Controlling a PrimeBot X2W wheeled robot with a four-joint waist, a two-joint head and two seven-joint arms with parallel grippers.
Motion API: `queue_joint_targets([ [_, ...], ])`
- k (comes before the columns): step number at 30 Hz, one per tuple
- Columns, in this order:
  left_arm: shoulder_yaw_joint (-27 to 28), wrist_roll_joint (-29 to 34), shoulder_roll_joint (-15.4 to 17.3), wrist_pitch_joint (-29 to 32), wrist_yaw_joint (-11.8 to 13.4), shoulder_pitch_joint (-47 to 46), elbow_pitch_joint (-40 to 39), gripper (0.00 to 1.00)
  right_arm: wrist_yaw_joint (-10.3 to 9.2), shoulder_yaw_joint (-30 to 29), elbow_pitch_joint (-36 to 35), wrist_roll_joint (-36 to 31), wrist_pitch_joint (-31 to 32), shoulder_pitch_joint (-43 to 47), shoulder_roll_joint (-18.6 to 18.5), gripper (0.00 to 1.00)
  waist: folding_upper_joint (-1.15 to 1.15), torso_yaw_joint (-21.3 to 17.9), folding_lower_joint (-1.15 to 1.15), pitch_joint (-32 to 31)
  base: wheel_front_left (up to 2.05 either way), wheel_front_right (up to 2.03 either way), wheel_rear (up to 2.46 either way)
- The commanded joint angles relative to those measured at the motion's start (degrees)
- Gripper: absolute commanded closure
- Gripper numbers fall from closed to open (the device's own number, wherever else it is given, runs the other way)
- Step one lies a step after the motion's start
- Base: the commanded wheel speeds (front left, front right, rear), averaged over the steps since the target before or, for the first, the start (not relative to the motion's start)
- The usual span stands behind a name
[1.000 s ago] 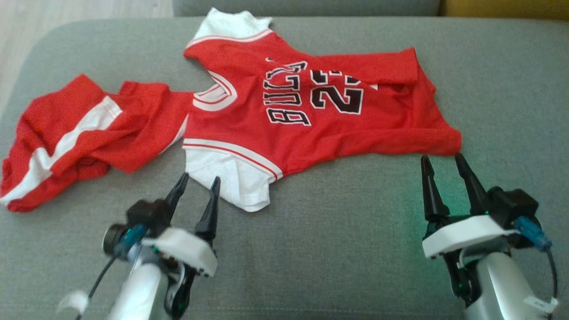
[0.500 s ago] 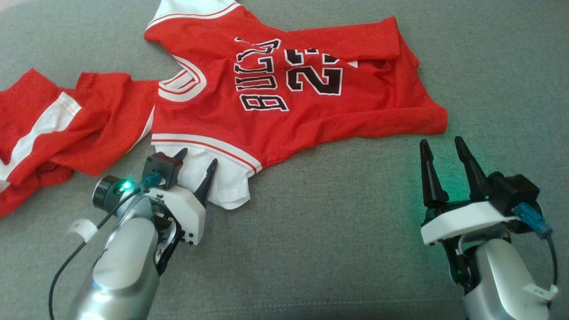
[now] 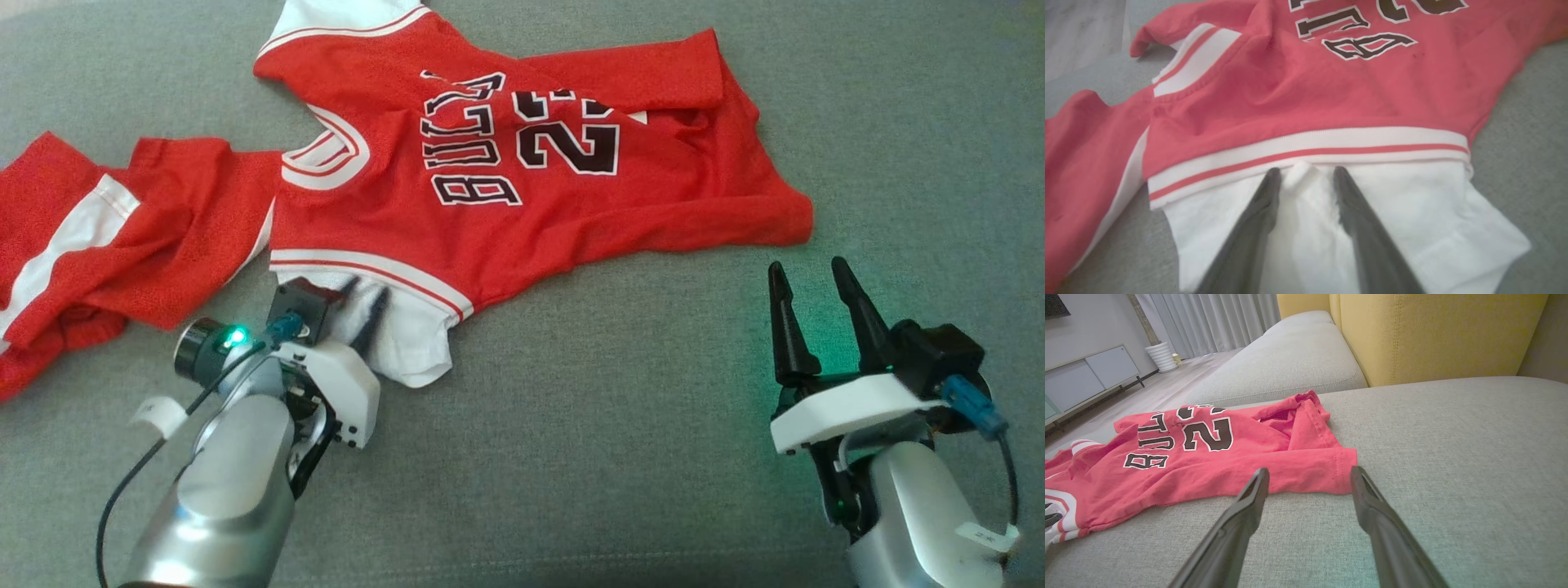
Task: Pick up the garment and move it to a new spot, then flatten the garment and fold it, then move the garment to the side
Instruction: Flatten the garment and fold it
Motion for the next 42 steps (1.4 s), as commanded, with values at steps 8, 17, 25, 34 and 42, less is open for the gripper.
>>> queue_joint_targets([
  [8, 0.98, -0.91, 1.10, -2.41, 0.14, -2.99, 0.32, 1.00, 0.21, 0.79, -0.42, -0.15, -0.87, -1.91, -0.09, 0.00, 0.00, 0.74, 0.00, -1.00, 0.00, 0.00, 0.00],
  [17, 2.27, -3.84, 0.02, -5.06, 0.61, -0.37, -3.68, 1.00, 0.21, -3.01, 2.09, -1.80, 0.58, -1.68, -0.09, 0.00, 0.00, 3.91, 0.00, -4.48, 0.00, 0.00, 0.00],
  [25, 2.43, -6.45, 0.51, -5.83, 0.26, 5.03, -12.41, 1.00, 0.21, -8.13, 5.31, -3.20, 3.19, -2.84, -0.09, 0.00, 0.00, 8.00, 0.00, -6.70, 0.00, 0.00, 0.00],
  [34, 4.40, -8.03, 1.20, -6.12, 2.10, 8.99, -21.13, 1.00, 0.21, -13.00, 10.82, -3.22, 5.62, -6.71, -0.09, 0.00, 0.00, 10.81, 0.00, -5.84, 0.00, 0.00, 0.00],
  [42, 5.64, -8.09, 0.28, -6.22, 2.94, 10.47, -26.27, 1.00, 0.21, -18.97, 17.61, -6.19, 9.43, -12.14, -0.09, 0.00, 0.00, 12.33, 0.00, -3.87, 0.00, 0.00, 0.00],
])
